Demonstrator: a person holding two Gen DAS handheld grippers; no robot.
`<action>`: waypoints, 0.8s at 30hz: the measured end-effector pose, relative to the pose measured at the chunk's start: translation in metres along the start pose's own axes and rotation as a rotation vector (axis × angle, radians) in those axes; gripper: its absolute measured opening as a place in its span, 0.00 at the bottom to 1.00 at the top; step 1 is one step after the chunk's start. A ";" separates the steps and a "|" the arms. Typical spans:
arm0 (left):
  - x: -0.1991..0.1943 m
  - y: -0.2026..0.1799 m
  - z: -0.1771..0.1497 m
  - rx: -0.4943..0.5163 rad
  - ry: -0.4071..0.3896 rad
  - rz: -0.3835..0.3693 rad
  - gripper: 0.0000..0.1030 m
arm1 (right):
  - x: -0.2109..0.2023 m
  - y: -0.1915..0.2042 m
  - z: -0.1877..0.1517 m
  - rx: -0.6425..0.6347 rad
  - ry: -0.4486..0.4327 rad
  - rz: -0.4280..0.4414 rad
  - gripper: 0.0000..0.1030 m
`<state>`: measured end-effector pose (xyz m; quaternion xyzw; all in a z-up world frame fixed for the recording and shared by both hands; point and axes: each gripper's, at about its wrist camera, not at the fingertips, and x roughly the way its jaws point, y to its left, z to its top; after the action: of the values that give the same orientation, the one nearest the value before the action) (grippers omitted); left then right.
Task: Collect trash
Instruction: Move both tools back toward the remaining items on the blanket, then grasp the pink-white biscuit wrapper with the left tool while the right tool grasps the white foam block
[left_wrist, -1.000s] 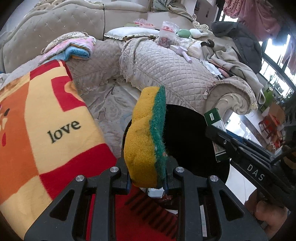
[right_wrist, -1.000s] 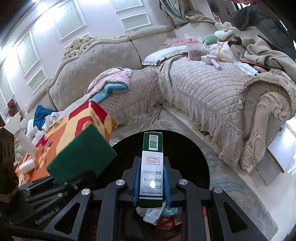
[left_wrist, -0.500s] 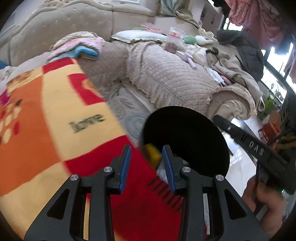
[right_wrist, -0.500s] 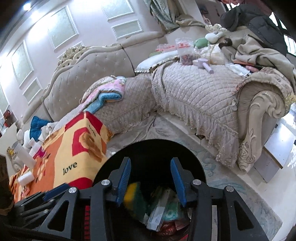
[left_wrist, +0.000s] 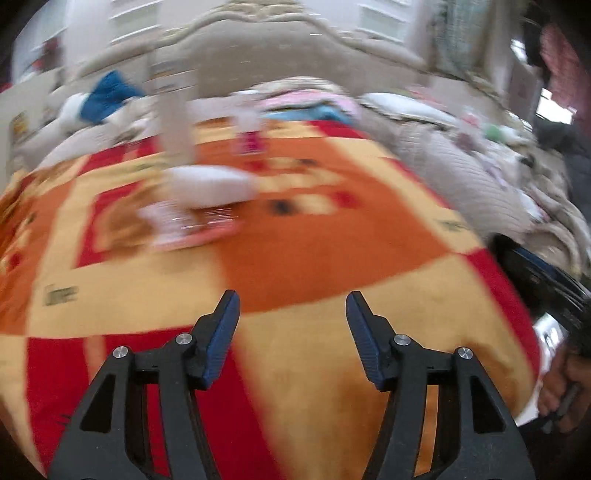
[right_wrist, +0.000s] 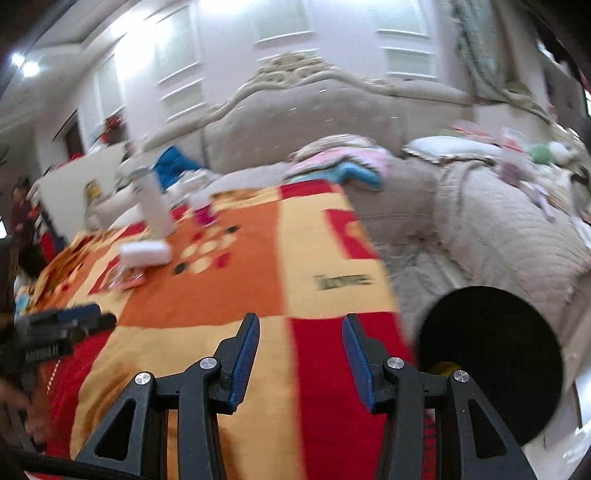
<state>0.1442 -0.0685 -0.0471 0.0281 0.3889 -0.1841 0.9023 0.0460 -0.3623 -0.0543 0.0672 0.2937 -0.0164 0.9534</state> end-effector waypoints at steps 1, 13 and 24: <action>0.002 0.017 0.003 -0.024 0.002 0.019 0.57 | 0.005 0.009 -0.002 -0.010 0.006 0.007 0.43; 0.061 0.067 0.053 -0.100 0.027 -0.043 0.58 | 0.039 0.036 -0.006 -0.028 0.072 -0.018 0.43; 0.104 0.060 0.070 -0.140 0.023 0.133 0.67 | 0.040 0.026 -0.004 0.033 0.076 0.021 0.43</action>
<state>0.2790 -0.0585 -0.0779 -0.0070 0.4084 -0.0958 0.9078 0.0789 -0.3361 -0.0772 0.0868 0.3285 -0.0085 0.9405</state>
